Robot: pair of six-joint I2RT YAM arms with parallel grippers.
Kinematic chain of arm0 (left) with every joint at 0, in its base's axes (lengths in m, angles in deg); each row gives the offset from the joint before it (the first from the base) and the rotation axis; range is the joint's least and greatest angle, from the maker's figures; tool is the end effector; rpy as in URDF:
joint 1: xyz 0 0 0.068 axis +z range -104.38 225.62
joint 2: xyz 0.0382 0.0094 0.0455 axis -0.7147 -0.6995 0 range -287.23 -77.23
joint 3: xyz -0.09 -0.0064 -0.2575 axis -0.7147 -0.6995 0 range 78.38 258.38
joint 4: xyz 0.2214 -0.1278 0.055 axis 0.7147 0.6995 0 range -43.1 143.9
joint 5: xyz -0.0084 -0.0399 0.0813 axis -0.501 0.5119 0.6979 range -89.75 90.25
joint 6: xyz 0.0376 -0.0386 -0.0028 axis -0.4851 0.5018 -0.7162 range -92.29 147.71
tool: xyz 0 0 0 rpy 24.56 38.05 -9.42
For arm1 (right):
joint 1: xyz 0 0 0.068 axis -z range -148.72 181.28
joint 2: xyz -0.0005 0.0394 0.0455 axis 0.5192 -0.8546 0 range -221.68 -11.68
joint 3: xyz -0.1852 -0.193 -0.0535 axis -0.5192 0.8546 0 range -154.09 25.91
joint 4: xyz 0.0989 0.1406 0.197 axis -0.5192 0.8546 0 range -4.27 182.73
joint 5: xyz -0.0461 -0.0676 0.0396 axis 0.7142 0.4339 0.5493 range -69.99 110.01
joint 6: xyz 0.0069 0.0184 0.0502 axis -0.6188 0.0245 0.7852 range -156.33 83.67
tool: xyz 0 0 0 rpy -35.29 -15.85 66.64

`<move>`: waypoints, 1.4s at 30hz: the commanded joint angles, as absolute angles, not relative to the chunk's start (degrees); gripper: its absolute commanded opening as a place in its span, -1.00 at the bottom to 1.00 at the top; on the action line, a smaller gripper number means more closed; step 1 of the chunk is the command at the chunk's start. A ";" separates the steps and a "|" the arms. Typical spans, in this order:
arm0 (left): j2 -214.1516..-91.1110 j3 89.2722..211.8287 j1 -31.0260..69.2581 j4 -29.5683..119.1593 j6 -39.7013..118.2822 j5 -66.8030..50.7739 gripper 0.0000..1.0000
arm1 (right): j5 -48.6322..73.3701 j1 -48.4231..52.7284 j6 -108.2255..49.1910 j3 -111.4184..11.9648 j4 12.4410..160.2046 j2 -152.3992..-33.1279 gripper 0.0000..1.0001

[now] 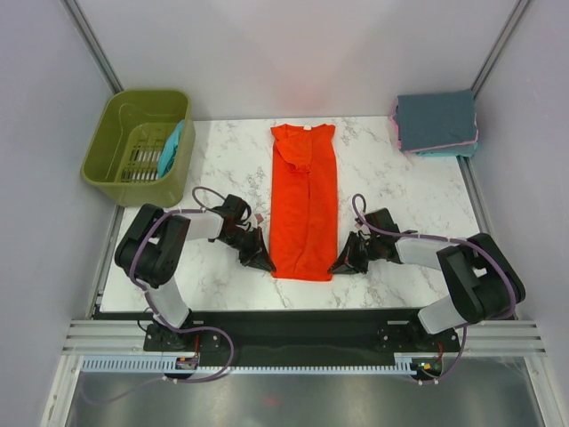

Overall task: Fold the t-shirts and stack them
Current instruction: Fold the tshirt

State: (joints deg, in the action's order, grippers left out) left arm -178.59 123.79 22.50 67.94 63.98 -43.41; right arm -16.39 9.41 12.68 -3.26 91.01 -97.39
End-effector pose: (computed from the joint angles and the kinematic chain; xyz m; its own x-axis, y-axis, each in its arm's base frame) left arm 0.2491 -0.1330 0.1056 -0.9751 -0.0492 0.2164 -0.1859 0.7136 -0.6754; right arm 0.2091 0.1068 0.1149 -0.9592 0.2697 0.0851 0.2503 0.6694 0.6995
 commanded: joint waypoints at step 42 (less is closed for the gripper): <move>-210.82 192.99 32.70 77.57 53.38 -39.31 -0.32 | -12.51 21.96 -1.52 -63.48 91.09 -133.24 -0.31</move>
